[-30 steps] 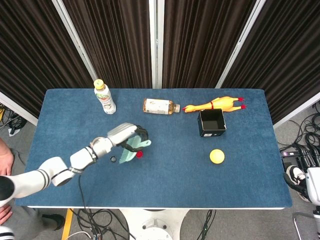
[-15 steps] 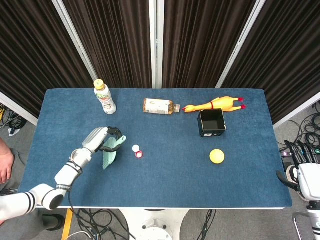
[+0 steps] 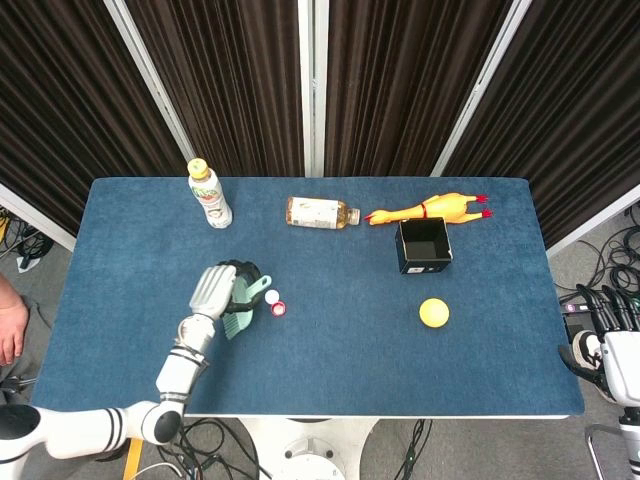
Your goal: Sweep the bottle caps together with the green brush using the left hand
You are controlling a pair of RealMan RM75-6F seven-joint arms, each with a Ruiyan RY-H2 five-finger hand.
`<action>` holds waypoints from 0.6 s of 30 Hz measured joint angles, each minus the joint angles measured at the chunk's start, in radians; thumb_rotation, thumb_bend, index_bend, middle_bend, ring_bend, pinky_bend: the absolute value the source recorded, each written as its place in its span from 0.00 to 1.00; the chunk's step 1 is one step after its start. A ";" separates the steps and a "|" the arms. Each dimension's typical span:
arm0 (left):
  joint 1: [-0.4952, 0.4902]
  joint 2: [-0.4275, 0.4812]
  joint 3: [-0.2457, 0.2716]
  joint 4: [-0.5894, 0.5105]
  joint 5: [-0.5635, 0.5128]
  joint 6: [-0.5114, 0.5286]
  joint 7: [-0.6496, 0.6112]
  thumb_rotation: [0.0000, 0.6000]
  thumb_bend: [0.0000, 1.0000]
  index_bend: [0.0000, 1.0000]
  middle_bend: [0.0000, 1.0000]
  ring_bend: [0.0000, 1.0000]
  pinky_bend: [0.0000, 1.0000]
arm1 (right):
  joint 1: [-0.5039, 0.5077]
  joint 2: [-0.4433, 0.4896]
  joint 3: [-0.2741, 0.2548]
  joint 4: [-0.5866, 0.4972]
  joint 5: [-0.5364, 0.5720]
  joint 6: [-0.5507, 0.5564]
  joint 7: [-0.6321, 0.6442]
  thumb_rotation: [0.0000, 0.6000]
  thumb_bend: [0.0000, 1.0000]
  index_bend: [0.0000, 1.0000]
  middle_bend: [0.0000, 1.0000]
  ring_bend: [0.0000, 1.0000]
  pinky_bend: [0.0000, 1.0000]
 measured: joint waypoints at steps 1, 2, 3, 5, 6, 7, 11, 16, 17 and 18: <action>0.000 -0.014 -0.009 0.007 -0.001 0.005 0.012 1.00 0.47 0.52 0.57 0.36 0.32 | -0.001 -0.001 0.000 0.003 0.001 0.000 0.002 1.00 0.16 0.01 0.13 0.00 0.00; -0.001 -0.026 -0.019 0.015 -0.002 0.008 0.021 1.00 0.47 0.52 0.57 0.36 0.32 | -0.002 -0.001 -0.001 0.005 0.002 0.001 0.004 1.00 0.16 0.01 0.13 0.00 0.00; -0.003 -0.039 -0.033 0.025 -0.003 0.012 0.033 1.00 0.47 0.52 0.57 0.36 0.32 | -0.002 -0.002 -0.001 0.006 0.002 0.001 0.006 1.00 0.16 0.01 0.13 0.00 0.00; -0.008 -0.057 -0.055 0.041 -0.005 0.016 0.049 1.00 0.47 0.52 0.57 0.36 0.32 | -0.003 -0.003 -0.002 0.010 0.002 0.002 0.010 1.00 0.16 0.01 0.13 0.00 0.00; -0.013 -0.068 -0.070 0.051 -0.005 0.019 0.059 1.00 0.47 0.52 0.57 0.36 0.32 | -0.004 -0.004 -0.002 0.011 0.003 0.002 0.011 1.00 0.16 0.01 0.13 0.00 0.00; -0.018 -0.077 -0.081 0.058 -0.005 0.019 0.066 1.00 0.47 0.52 0.57 0.36 0.32 | -0.004 -0.005 -0.002 0.013 0.003 0.002 0.013 1.00 0.16 0.01 0.13 0.00 0.00; -0.043 -0.105 -0.120 0.081 -0.008 0.004 0.085 1.00 0.46 0.52 0.57 0.36 0.32 | -0.007 -0.004 -0.001 0.019 0.004 0.007 0.023 1.00 0.16 0.01 0.13 0.00 0.00; -0.062 -0.125 -0.144 0.110 0.006 0.002 0.125 1.00 0.47 0.52 0.57 0.36 0.32 | -0.012 0.001 0.001 0.021 0.008 0.014 0.028 1.00 0.16 0.01 0.13 0.00 0.00; -0.060 -0.123 -0.144 0.111 0.012 0.009 0.131 1.00 0.47 0.52 0.57 0.36 0.32 | -0.012 0.002 0.002 0.021 0.009 0.014 0.029 1.00 0.16 0.01 0.13 0.00 0.00; -0.055 -0.116 -0.143 0.108 0.020 0.019 0.135 1.00 0.47 0.52 0.57 0.36 0.32 | -0.011 0.002 0.002 0.021 0.009 0.012 0.029 1.00 0.16 0.01 0.13 0.00 0.00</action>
